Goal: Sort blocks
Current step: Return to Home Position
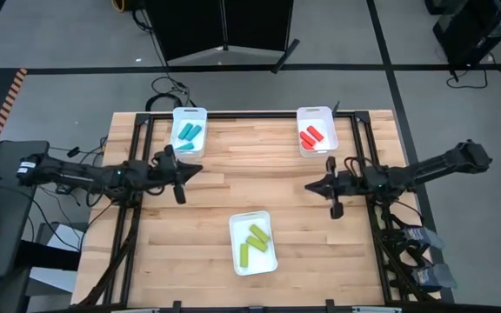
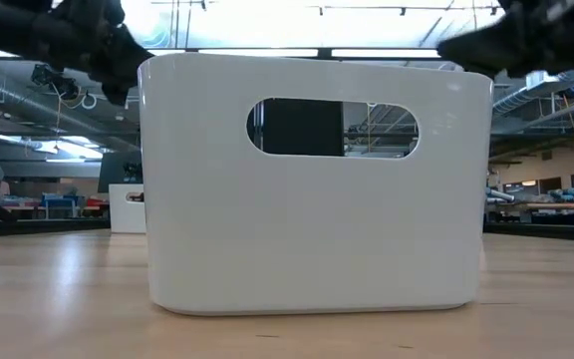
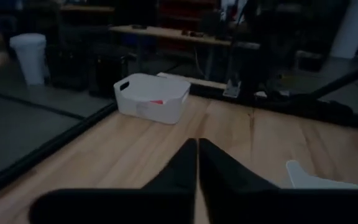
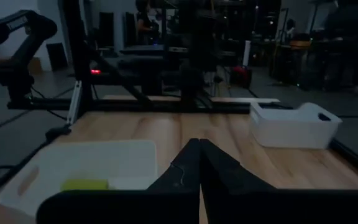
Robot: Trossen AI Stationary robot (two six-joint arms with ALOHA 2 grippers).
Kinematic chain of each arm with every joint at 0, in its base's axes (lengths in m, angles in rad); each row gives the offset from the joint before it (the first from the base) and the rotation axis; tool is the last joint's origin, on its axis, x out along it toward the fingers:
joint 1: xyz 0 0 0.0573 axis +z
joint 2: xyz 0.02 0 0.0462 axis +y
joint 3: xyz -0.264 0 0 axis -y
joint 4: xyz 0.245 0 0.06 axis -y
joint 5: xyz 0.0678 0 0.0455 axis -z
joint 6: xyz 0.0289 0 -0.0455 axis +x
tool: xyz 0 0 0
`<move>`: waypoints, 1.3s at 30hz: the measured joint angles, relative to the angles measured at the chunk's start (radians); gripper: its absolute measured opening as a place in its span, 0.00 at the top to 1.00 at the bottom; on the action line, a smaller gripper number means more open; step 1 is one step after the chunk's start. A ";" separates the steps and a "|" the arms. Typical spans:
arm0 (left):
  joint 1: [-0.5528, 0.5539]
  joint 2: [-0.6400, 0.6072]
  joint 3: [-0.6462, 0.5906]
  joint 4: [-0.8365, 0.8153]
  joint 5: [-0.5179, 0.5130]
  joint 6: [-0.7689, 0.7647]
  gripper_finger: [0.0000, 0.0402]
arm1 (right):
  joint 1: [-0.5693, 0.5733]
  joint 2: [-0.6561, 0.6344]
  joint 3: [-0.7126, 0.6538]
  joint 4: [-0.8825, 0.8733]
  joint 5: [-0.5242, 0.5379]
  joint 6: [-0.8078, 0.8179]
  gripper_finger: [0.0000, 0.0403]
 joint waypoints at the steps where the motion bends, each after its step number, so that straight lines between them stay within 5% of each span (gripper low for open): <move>1: -0.007 -0.003 -0.020 0.032 0.000 0.018 0.97 | -0.004 -0.040 -0.016 -0.025 0.000 0.000 0.97; 6: -0.032 -0.035 -0.110 0.164 0.007 0.085 0.97 | -0.028 -0.208 -0.058 -0.189 -0.025 0.004 0.99; 23: -0.042 -0.133 -0.287 0.228 0.096 0.089 0.99 | -0.075 -0.625 -0.058 -0.588 -0.117 -0.034 0.99; 31: -0.013 -0.133 -0.287 0.261 0.111 0.108 0.99 | -0.077 -0.684 -0.157 -0.496 -0.117 -0.033 0.99; 39: 0.066 -0.130 -0.287 0.306 0.235 0.082 0.99 | -0.108 -0.664 -0.192 -0.418 -0.173 -0.043 0.99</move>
